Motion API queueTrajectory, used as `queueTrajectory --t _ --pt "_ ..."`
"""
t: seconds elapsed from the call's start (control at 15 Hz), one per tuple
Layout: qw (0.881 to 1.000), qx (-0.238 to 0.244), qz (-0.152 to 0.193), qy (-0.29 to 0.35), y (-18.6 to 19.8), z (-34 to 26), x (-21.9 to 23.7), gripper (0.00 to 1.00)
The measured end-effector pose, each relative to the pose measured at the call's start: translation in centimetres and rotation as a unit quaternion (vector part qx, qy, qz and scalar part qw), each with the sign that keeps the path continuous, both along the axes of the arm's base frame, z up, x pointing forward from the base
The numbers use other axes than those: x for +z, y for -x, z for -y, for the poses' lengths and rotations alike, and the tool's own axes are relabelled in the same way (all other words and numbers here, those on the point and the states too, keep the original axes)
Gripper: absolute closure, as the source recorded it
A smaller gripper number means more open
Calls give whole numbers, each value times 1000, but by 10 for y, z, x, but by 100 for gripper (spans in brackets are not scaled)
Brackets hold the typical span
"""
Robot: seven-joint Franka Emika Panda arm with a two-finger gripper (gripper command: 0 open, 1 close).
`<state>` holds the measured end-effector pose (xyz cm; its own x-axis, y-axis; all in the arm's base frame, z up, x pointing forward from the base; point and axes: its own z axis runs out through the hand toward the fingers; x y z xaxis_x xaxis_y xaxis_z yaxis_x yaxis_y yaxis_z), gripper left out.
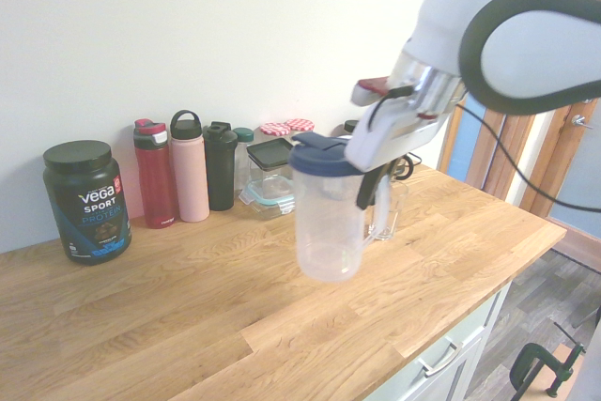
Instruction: Pour me some water
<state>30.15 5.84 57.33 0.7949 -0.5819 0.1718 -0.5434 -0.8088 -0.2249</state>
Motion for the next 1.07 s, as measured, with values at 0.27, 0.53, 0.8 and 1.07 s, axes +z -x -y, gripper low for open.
queueTrajectory --t 0.27,0.53,0.8,1.07 --pt "997 79 4 -8 17 92 5 100" --pt "983 185 -6 -21 39 173 -8 100" --pt "955 293 -30 14 52 250 -7 100" --pt "937 336 -83 48 12 339 -16 100"
